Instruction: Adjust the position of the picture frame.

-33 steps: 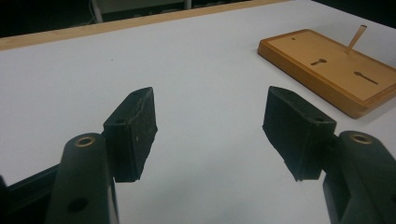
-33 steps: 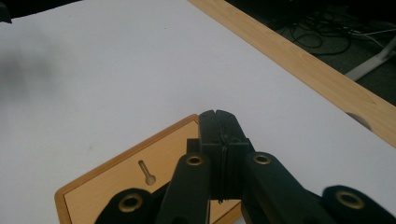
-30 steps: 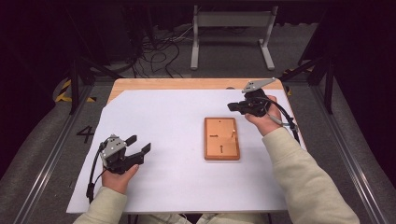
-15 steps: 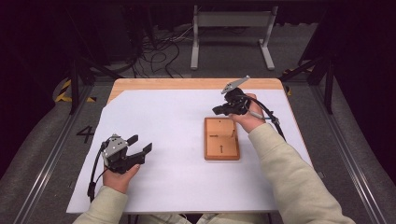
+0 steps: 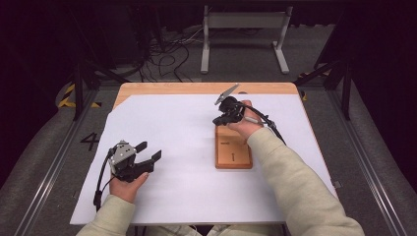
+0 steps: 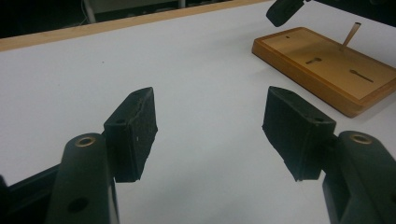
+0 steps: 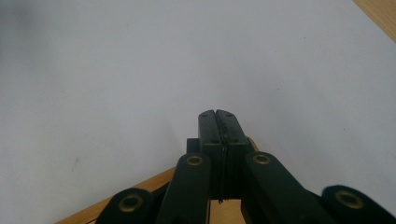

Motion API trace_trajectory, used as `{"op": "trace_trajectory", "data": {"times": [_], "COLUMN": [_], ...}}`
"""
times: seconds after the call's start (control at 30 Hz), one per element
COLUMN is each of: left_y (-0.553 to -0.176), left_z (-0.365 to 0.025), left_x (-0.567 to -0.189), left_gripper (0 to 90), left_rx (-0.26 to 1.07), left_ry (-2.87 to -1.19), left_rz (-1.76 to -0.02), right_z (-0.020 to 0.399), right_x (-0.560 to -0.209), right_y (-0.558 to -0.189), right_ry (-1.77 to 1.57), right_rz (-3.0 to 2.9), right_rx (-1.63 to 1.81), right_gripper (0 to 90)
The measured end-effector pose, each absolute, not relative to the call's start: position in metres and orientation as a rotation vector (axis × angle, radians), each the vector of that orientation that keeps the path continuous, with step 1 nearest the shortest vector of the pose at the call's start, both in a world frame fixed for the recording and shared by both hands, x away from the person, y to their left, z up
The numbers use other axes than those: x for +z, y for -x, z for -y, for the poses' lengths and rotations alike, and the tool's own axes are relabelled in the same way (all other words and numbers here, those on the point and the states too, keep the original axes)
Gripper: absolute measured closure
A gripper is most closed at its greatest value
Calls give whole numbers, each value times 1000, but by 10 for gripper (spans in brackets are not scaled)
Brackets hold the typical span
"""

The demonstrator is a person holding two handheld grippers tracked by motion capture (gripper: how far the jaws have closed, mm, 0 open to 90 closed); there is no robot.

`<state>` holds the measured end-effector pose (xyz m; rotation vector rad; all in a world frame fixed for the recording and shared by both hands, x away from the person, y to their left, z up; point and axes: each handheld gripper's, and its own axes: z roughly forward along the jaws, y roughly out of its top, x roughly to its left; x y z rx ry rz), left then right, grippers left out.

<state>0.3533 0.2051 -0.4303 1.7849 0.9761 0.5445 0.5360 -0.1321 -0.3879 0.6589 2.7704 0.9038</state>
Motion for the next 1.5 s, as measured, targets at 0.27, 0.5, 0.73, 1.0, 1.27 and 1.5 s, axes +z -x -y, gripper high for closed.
{"op": "trace_trajectory", "data": {"times": [0.27,0.5,0.73,1.0,1.27,1.5], "left_y": [-353,-353,-354,-354,-357,-358], "left_z": [-206,-207,-208,-207,-207,-205], "left_x": [-431,-431,-431,-432,-432,-431], "left_gripper": [351,351,351,349,348,348], "left_rx": [546,543,540,542,535,528], "left_ry": [-1786,-1781,-1787,-1786,-1787,-1788], "left_rz": [-980,-983,-981,-981,-971,-963], "right_z": [114,97,92,91,91,97], "right_x": [-395,-404,-414,-420,-420,-419], "right_y": [-544,-548,-554,-558,-559,-560], "right_ry": [-634,-599,-617,-625,-657,-696], "right_rz": [-2826,-2861,-2874,-2882,-2889,-2880], "right_rx": [819,684,587,537,543,506], "right_gripper": [900,900,900,900,900,900]}}
